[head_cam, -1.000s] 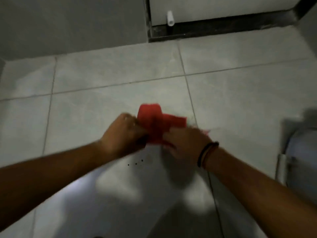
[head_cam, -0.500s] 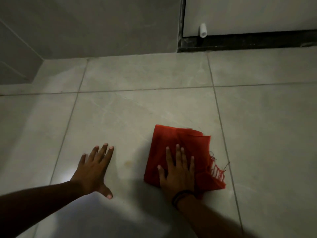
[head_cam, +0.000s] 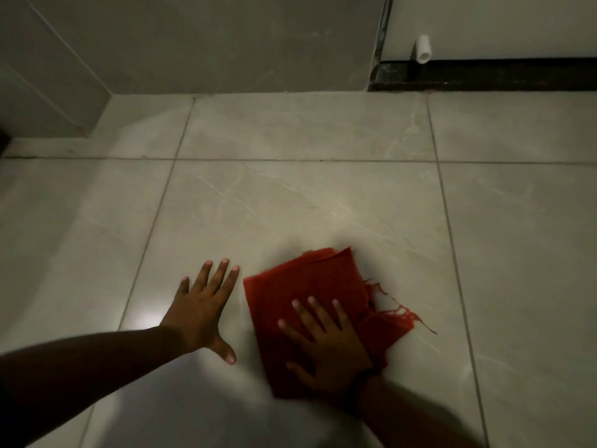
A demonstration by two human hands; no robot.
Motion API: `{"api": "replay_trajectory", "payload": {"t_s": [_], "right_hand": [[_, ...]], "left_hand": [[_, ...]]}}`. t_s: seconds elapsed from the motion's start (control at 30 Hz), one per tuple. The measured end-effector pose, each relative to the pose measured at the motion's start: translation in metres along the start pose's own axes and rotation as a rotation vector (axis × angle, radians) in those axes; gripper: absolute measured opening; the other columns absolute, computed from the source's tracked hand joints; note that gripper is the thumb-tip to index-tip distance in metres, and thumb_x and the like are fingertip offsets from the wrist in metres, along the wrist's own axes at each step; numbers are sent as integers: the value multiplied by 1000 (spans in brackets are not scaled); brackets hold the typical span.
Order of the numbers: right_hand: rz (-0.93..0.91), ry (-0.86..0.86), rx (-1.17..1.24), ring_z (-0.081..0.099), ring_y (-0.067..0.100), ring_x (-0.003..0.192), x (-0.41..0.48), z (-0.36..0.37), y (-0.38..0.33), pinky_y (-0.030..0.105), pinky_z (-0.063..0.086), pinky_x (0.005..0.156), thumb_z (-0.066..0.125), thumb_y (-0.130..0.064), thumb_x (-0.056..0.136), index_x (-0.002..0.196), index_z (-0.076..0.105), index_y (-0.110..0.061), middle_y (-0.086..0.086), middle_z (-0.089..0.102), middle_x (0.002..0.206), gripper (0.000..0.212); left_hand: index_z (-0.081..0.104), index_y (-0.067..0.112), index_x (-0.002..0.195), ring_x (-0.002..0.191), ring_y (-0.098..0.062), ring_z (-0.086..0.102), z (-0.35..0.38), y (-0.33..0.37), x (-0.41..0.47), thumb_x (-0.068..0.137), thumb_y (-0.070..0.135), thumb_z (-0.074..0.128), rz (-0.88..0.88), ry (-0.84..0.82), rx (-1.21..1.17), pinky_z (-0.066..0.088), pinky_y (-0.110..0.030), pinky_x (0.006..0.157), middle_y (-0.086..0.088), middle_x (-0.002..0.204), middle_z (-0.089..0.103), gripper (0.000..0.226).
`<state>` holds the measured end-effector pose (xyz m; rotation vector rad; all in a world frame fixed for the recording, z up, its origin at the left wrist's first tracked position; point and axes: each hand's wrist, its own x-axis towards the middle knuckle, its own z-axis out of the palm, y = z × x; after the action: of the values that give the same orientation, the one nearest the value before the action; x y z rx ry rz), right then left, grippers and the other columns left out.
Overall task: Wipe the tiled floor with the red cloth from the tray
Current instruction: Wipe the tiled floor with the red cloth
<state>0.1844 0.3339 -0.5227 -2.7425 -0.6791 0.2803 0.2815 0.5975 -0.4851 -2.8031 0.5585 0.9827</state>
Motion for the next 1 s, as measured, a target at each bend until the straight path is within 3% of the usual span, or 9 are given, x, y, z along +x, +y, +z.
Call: {"api": "replay_trajectory", "payload": {"t_s": [0.07, 0.2, 0.33, 0.43, 0.57, 0.6, 0.77, 0.93, 1.0], "right_hand": [[-54, 16, -45, 17, 29, 140, 3, -4, 17, 58, 7, 108, 42, -64, 84, 145, 23, -37, 8, 20, 154, 69], [292, 75, -16, 9, 29, 140, 32, -4, 13, 58, 1, 109, 35, -67, 84, 146, 20, -35, 8, 12, 153, 71], [-151, -79, -6, 10, 31, 140, 21, 8, -21, 60, -4, 108, 39, -64, 85, 145, 22, -37, 9, 20, 154, 68], [-253, -55, -93, 15, 27, 139, 1, -4, 11, 59, 0, 110, 37, -68, 86, 145, 21, -38, 7, 22, 154, 68], [261, 68, -43, 17, 28, 140, -14, -13, 32, 57, 2, 110, 33, -68, 86, 145, 22, -38, 5, 16, 153, 67], [287, 62, 3, 14, 29, 140, -16, -10, 22, 59, 5, 109, 37, -67, 85, 145, 24, -37, 6, 18, 153, 68], [-278, -80, -63, 14, 28, 140, -47, -6, 18, 58, 8, 107, 41, -65, 87, 145, 24, -36, 7, 23, 153, 67], [225, 5, -31, 23, 33, 137, -49, -16, 38, 58, 10, 106, 39, -65, 84, 143, 29, -35, 10, 28, 151, 67], [42, -62, 2, 20, 33, 138, -51, -4, 16, 59, 11, 106, 42, -62, 86, 144, 28, -35, 10, 30, 151, 65]], "left_hand": [[-42, 26, 134, 136, -37, -32, -1, 0, -1, 32, 92, 63, -3, -14, 11, 2, -60, 112, -8, 147, -40, 160], [-40, 24, 135, 137, -36, -29, -2, 4, 0, 34, 88, 67, -18, -10, 16, 5, -60, 113, -7, 147, -38, 160], [-35, 15, 137, 137, -31, -28, 4, 3, -7, 34, 86, 67, -33, -8, -8, 11, -59, 114, -6, 147, -36, 161], [-36, 15, 136, 138, -32, -28, 4, 1, -9, 38, 84, 69, -28, -7, -2, 11, -59, 114, -6, 147, -36, 159], [-34, 16, 139, 140, -33, -25, 3, 4, -9, 43, 81, 72, -42, -5, 3, 9, -58, 114, -6, 147, -35, 157], [-32, 16, 141, 140, -33, -24, 4, 4, -9, 43, 81, 72, -43, -1, 4, 10, -58, 114, -6, 149, -34, 157], [-31, 14, 141, 141, -35, -23, 2, 5, -10, 41, 81, 73, -34, -2, -11, 12, -59, 113, -10, 156, -27, 159], [-28, 15, 144, 141, -34, -23, 1, 7, -12, 45, 77, 75, -44, 3, -14, 12, -58, 114, -10, 156, -26, 156], [-28, 14, 144, 141, -35, -23, 0, 8, -12, 44, 76, 77, -45, -9, -21, 12, -59, 113, -11, 156, -27, 157]]}}
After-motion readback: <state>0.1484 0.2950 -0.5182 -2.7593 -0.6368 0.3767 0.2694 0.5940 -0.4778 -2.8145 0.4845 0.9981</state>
